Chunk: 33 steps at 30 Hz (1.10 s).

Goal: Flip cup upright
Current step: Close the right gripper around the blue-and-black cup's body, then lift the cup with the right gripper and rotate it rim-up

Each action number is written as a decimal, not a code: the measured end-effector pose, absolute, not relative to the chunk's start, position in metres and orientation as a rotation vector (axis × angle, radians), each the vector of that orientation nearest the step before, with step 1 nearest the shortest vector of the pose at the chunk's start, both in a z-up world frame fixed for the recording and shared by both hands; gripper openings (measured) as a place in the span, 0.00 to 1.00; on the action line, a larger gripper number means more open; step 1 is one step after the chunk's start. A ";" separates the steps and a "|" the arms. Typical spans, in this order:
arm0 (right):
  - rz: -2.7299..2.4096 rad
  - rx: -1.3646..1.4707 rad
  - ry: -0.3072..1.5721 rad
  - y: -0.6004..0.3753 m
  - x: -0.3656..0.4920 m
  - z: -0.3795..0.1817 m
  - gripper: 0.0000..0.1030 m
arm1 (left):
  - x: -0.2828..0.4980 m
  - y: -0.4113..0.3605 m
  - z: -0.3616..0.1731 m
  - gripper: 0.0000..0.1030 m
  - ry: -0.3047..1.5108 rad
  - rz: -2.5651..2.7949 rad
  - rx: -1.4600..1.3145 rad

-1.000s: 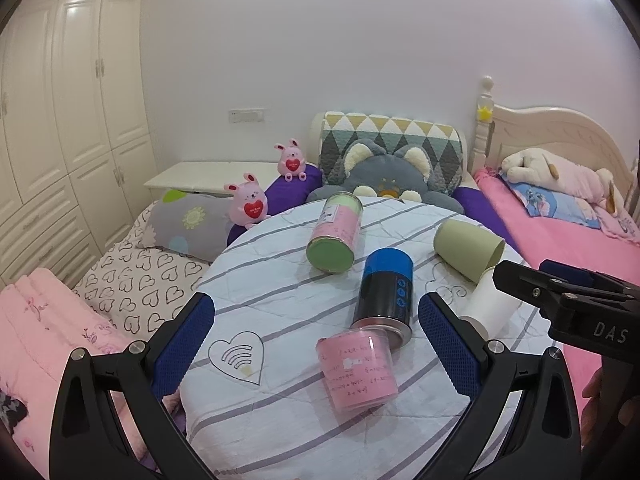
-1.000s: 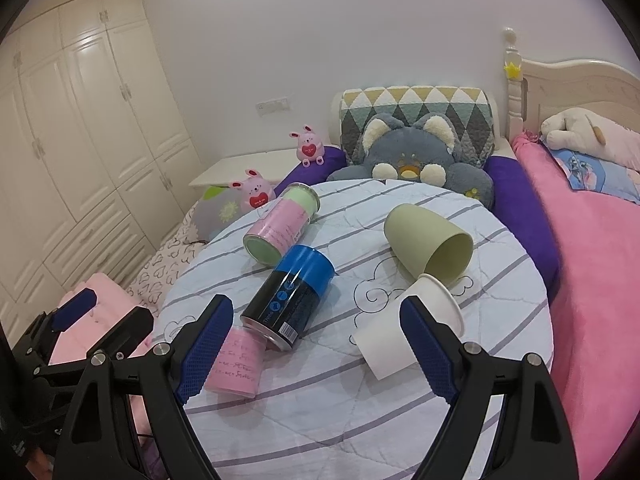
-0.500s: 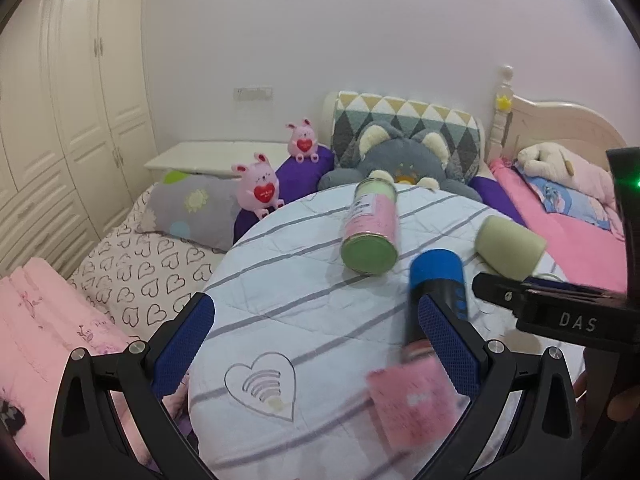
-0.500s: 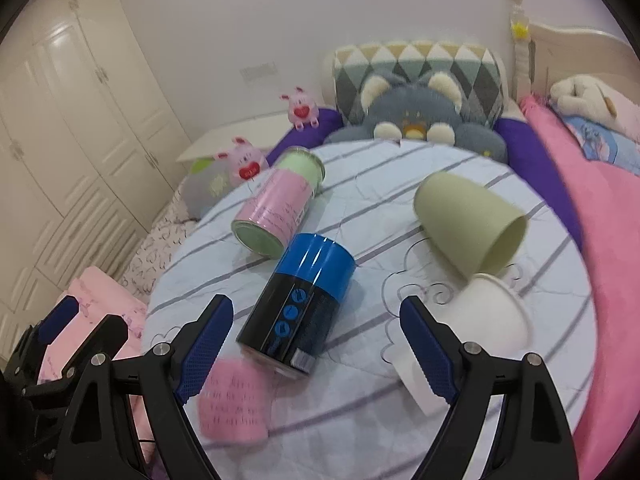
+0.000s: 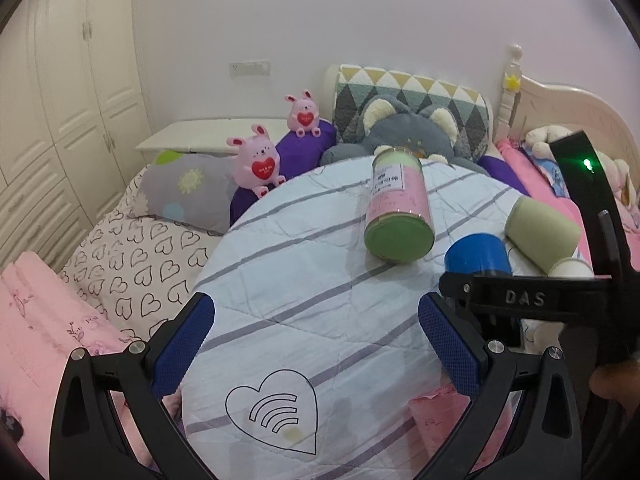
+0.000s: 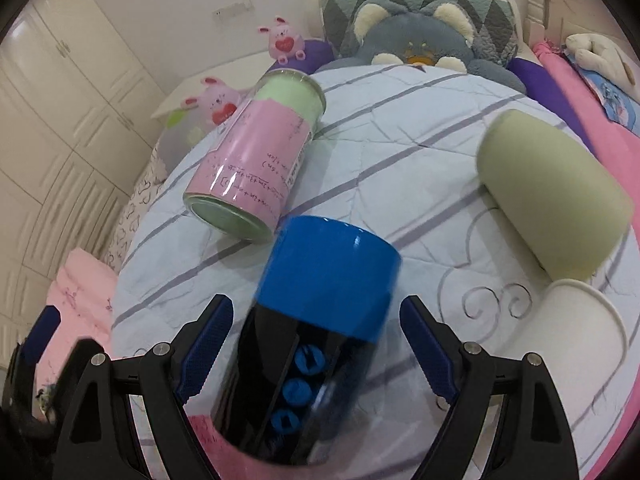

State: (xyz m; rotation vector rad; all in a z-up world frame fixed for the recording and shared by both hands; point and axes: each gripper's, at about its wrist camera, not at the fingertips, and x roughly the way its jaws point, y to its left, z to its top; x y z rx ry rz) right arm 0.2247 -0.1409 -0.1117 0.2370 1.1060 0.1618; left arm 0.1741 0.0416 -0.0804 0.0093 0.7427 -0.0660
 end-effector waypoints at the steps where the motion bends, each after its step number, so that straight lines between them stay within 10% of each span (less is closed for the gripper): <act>1: 0.158 0.231 1.113 -0.139 0.226 -0.113 0.84 | 0.174 0.042 -0.081 1.00 0.745 -0.067 0.007; 33: 0.329 0.309 0.969 -0.208 0.117 -0.031 0.66 | 0.080 -0.004 -0.034 1.00 0.679 -0.181 0.045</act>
